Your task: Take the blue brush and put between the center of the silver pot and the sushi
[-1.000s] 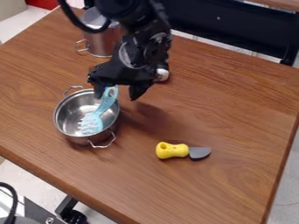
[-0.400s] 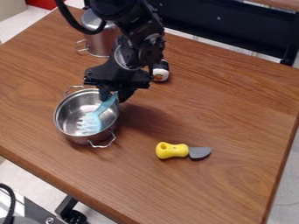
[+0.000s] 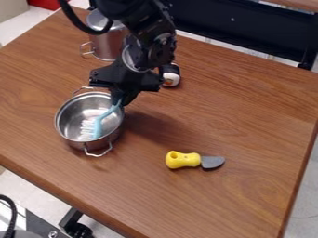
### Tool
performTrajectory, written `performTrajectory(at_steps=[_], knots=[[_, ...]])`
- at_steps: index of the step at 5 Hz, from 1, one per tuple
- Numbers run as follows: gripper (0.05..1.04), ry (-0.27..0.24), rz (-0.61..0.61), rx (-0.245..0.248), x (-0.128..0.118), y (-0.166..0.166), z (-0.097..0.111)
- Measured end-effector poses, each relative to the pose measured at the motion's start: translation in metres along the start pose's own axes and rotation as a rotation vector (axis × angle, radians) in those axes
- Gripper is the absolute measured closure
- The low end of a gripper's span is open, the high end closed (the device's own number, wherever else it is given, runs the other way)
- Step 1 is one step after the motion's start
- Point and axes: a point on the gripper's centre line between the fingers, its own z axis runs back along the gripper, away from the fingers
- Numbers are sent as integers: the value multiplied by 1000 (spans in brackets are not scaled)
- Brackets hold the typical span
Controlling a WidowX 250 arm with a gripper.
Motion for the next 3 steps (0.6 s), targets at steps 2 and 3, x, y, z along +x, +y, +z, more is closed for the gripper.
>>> performTrajectory(at_steps=[2, 3], knots=[[1017, 23, 41, -18, 4, 6, 7], [1018, 34, 68, -41, 12, 10, 19]])
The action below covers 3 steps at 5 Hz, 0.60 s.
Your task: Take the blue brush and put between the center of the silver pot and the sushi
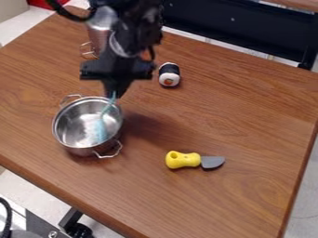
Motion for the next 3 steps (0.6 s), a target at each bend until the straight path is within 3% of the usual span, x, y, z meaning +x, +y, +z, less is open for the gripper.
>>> performTrajectory(at_steps=[2, 3], knots=[[1018, 19, 43, -3, 10, -4, 12], [1018, 65, 54, -30, 20, -13, 27]])
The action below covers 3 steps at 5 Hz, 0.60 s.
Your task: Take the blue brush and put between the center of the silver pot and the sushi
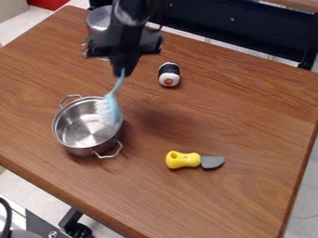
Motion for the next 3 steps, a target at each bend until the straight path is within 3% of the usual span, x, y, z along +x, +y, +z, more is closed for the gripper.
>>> performTrajectory(at_steps=[1, 2, 3], knots=[[1018, 30, 41, -46, 11, -15, 22], [1018, 41, 118, -29, 20, -34, 25], [1018, 32, 207, -6, 27, -45, 14]])
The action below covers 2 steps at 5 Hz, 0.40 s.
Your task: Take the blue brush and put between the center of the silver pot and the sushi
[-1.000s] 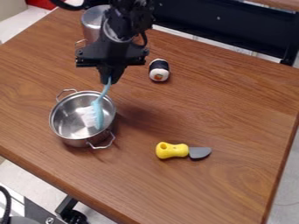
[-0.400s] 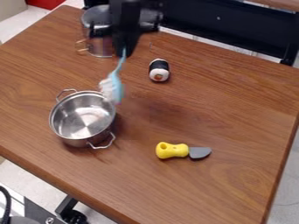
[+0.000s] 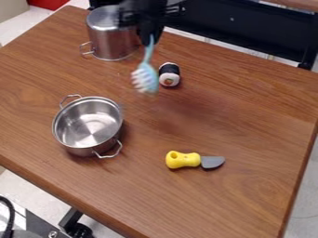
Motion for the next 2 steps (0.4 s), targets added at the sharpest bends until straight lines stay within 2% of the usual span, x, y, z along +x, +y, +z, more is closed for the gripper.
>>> performTrajectory(at_steps=[2], knots=[[1018, 10, 27, -45, 24, 4, -13]])
